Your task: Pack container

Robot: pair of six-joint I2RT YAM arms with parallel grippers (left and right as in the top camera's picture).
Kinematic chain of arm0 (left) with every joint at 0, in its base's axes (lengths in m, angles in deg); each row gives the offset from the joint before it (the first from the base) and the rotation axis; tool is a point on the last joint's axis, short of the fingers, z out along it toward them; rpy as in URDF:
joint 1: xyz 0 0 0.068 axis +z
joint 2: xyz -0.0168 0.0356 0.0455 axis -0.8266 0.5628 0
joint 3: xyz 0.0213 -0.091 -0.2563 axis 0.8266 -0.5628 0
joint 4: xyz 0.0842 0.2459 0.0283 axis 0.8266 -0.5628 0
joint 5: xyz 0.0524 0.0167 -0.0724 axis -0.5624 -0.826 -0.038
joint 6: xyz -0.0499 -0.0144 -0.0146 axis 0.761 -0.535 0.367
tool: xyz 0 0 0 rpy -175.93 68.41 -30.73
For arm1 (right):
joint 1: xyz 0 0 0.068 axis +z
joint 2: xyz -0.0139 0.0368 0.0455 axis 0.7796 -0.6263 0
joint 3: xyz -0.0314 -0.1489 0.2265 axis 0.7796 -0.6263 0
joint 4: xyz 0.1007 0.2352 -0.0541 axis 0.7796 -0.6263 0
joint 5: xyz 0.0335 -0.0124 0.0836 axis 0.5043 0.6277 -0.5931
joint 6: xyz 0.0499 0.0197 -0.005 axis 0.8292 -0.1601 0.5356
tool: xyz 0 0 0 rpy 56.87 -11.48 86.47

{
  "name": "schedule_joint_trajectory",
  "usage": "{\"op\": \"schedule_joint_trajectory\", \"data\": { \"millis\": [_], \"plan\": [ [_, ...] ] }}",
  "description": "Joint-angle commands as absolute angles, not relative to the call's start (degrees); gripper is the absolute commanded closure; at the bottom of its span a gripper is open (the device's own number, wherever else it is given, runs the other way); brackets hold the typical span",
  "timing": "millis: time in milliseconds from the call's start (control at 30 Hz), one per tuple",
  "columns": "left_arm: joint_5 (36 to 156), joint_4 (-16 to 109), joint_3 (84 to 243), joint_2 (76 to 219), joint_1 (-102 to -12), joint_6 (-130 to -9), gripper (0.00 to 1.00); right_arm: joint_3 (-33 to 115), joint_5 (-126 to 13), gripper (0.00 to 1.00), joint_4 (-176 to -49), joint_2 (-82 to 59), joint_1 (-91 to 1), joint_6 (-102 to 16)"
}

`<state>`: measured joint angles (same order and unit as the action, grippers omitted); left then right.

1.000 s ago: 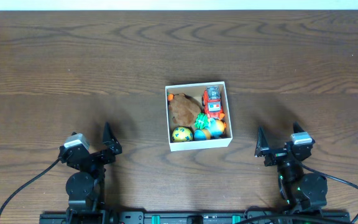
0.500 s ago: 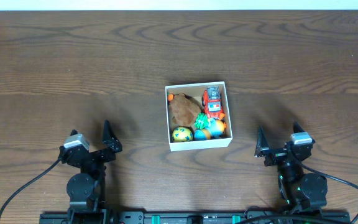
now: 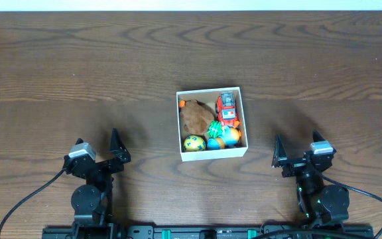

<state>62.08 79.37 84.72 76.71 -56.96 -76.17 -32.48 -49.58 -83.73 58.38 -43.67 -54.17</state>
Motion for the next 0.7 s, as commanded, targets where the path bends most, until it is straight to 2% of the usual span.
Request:
{"op": "schedule_joint_trajectory", "data": {
  "millis": [0,667],
  "plan": [
    [61.8,76.92,83.67,76.36,-56.68,-76.54,0.02,-32.61,-49.19,0.01,-83.93,58.73,-44.35,-53.38],
    [61.82,76.92,83.67,76.36,-56.68,-76.54,0.02,-32.61,-49.17,0.01,-83.93,58.73,-44.35,-53.4]
  ]
}}
